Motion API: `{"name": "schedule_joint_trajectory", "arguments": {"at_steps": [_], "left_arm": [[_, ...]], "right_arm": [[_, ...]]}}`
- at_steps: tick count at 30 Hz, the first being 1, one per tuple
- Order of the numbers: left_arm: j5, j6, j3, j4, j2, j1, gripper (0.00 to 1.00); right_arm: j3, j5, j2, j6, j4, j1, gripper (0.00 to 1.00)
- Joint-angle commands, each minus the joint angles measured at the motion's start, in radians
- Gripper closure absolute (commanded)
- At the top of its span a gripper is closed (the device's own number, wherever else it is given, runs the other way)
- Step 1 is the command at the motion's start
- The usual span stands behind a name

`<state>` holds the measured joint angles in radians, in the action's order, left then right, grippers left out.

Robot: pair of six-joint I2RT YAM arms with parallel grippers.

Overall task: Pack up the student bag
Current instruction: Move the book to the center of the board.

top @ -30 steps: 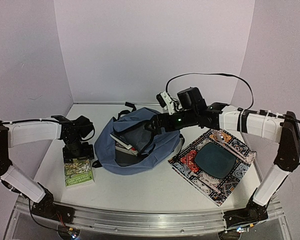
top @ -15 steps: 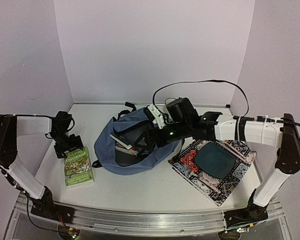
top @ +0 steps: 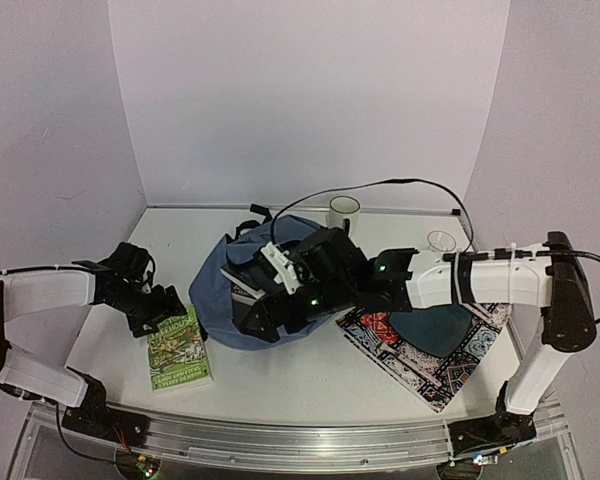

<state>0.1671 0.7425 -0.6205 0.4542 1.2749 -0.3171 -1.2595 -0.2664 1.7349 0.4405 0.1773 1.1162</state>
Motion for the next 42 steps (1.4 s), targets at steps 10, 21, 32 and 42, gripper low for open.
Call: {"name": "schedule_joint_trajectory", "arguments": {"at_steps": [10, 21, 32, 42], "left_arm": [[-0.051, 0.354, 0.056, 0.196, -0.307, -0.128, 0.12], [-0.276, 0.269, 0.013, 0.185, -0.085, -0.126, 0.06], [0.098, 0.228, 0.131, 0.051, 0.027, -0.227, 0.17], [0.166, 0.274, 0.143, 0.047, 0.055, -0.45, 0.23]], "right_arm": [[-0.082, 0.024, 0.169, 0.186, 0.01, 0.086, 0.07], [-0.1, 0.054, 0.193, 0.208, 0.041, 0.099, 0.08], [-0.127, 0.016, 0.261, 0.239, 0.051, 0.099, 0.17], [-0.122, 0.03, 0.315, 0.248, 0.05, 0.09, 0.23]]}}
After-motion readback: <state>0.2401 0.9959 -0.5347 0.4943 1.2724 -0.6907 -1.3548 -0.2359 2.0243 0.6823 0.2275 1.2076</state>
